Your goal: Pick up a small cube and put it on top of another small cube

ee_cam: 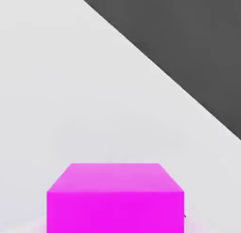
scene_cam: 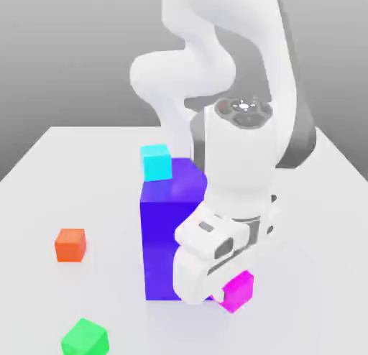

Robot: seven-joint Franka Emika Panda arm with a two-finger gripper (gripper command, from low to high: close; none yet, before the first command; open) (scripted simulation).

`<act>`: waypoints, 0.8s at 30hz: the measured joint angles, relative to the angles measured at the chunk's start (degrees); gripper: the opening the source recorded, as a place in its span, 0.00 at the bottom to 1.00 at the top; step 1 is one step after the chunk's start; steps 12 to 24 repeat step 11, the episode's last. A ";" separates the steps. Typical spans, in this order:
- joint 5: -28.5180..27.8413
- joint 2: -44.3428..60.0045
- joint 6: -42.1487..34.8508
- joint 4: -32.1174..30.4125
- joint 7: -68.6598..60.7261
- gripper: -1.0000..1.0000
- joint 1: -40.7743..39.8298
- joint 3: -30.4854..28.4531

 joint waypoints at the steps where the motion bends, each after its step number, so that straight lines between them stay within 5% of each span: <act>1: 0.47 0.28 -0.61 0.88 1.69 0.00 -1.32 -1.55; 7: 8.27 9.14 1.60 6.87 6.25 0.00 -9.86 -5.83; 8: 9.56 10.84 2.85 7.22 5.66 1.00 -10.74 -5.16; 24: 9.56 10.84 2.85 7.22 5.66 1.00 -10.74 -5.16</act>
